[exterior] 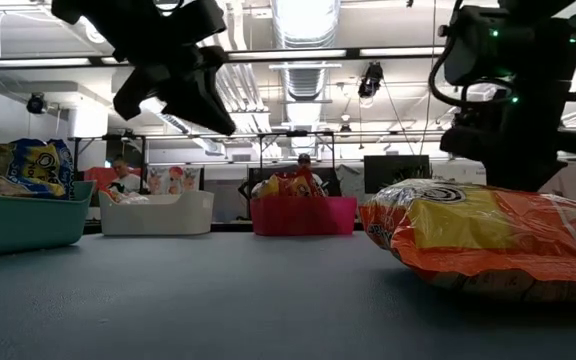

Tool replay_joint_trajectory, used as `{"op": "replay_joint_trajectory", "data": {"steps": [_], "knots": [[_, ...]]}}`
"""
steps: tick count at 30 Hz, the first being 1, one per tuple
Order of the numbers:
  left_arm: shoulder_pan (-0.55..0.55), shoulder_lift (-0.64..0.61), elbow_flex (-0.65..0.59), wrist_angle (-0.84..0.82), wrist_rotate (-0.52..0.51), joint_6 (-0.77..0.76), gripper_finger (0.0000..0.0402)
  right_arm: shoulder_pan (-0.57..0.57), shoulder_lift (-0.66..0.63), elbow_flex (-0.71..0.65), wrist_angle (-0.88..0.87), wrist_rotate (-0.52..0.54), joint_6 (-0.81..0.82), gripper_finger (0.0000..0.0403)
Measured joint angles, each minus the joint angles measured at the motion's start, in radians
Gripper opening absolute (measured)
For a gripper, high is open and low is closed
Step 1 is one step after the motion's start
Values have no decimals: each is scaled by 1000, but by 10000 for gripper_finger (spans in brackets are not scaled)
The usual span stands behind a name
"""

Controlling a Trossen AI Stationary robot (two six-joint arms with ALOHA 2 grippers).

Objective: Sort Maruchan noodles
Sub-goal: Put the orange noodle pack into the white bin

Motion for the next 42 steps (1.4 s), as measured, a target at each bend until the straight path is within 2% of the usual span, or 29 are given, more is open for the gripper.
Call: {"op": "replay_joint_trajectory", "data": {"steps": [2, 6, 10, 13, 16, 22, 26, 31, 36, 42], "knots": [[0, 0, -8, 1, 0, -13, 0, 0, 24, 5, 23, 2, -17, 61], [0, -2, -10, 11, 0, -41, 0, -1, 58, 59, 175, 24, -107, 50], [0, -2, -11, 33, 1, -55, 0, 0, 69, 117, 429, 6, -379, 47], [0, -2, -12, 40, 3, -80, 0, 0, 60, 172, 444, 12, -496, 47], [0, -2, -14, 41, 18, -133, 0, 0, 44, 221, 366, 19, -546, 47], [-2, 4, -49, 74, 120, -270, 0, 0, 33, 227, 201, 22, -520, 47], [-6, 4, -119, 238, 141, -324, 0, 0, 31, 159, 129, 54, -448, 47], [-9, 6, -192, 375, 141, -349, 0, -21, 33, 57, 133, 86, -353, 47], [-9, 6, -221, 445, 140, -365, 0, -29, 40, -11, 246, 86, -302, 47], [-9, 10, -233, 477, 137, -379, 0, -30, 73, -56, 629, 87, -347, 47]]}}
